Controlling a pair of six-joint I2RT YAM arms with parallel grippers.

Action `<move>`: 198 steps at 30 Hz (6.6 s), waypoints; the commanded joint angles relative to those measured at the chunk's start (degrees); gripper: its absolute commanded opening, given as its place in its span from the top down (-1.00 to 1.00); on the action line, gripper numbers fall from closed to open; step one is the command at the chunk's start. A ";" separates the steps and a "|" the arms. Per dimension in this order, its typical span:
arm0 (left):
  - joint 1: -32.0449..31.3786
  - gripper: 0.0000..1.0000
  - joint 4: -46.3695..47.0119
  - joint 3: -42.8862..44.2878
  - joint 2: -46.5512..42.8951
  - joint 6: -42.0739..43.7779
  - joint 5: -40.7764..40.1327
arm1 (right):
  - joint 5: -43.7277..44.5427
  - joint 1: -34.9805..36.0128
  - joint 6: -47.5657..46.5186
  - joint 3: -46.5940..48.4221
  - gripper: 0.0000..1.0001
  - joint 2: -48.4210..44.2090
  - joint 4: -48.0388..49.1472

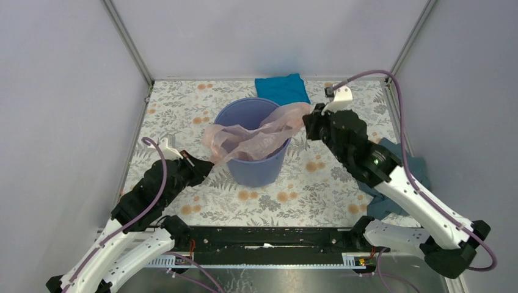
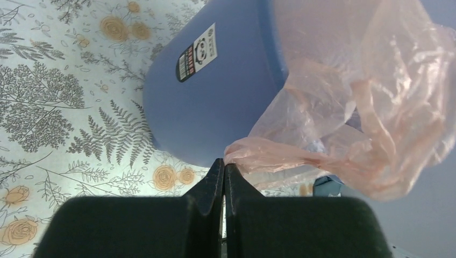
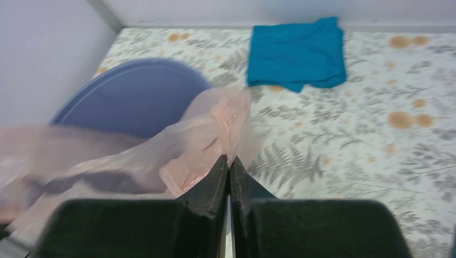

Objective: Put the trash bags into the trash bin

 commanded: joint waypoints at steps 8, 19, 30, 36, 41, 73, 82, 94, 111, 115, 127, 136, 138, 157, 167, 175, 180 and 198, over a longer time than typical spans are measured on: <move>0.18 1.00 4.80 -3.31 0.06 -0.50 -2.33 | 0.72 -10.90 -9.96 5.29 0.21 8.24 -3.36; 0.17 1.00 7.99 -5.33 0.10 -2.59 4.78 | -21.03 -10.86 -1.41 11.14 -0.99 -7.27 -21.90; 0.14 1.00 8.75 -5.82 -0.23 -2.45 6.71 | -49.71 -10.86 21.48 -1.06 -0.85 -7.62 2.38; 0.16 1.00 8.69 -5.18 -0.74 -2.12 7.63 | -36.72 -10.86 20.35 0.85 -0.57 -3.10 -1.96; 0.11 1.00 8.46 -5.07 -1.04 -2.14 7.91 | -36.12 -10.85 21.52 -1.42 -0.16 -0.05 2.47; 0.11 -0.98 -3.53 23.60 13.85 13.89 1.88 | -32.16 -10.86 19.09 -7.31 -0.01 -2.68 5.34; 0.15 -0.78 -4.61 23.03 17.74 13.20 -8.94 | -28.94 -10.86 17.25 -7.95 -0.66 -4.32 2.93; 0.12 -0.25 -1.11 13.10 7.55 8.34 -7.30 | -31.43 -10.78 16.61 -4.58 -0.24 2.17 6.65; 0.11 0.91 -3.06 10.37 5.29 5.62 2.80 | -30.91 -10.86 16.14 -10.80 1.00 -6.17 4.55; 0.11 1.00 -4.32 8.95 4.10 4.47 3.80 | -31.79 -10.86 16.06 -10.73 1.00 -6.45 4.64; 0.14 1.00 -8.34 3.55 1.27 2.77 0.45 | -27.55 -10.81 14.67 -18.55 1.00 -11.71 0.42; 0.12 1.00 -4.19 -2.64 1.10 0.86 0.32 | -26.09 -10.86 14.07 -21.54 1.00 -8.48 5.00; 0.18 1.00 -3.08 -2.86 1.59 0.71 -0.79 | -25.52 -10.83 12.65 -21.38 1.00 -6.72 5.92; 0.11 -0.56 -11.84 8.24 -3.08 2.80 2.10 | -27.69 -10.86 -8.34 -7.54 -0.60 -18.98 -22.27; 0.11 -0.98 -16.44 27.36 4.82 19.83 2.42 | -43.76 -10.86 -11.37 2.62 -0.83 -14.82 -17.10; 0.11 -0.98 -15.77 32.76 10.38 22.93 2.56 | -34.26 -10.86 -9.11 7.32 -0.82 -7.42 -19.19; 0.11 -0.98 -11.12 27.91 11.86 23.75 3.86 | -27.37 -10.86 -10.45 8.80 -0.80 -4.93 -21.43; 0.12 -0.68 -12.97 24.62 17.59 23.37 -4.40 | -20.25 -10.86 -7.69 8.18 -0.15 0.23 -11.72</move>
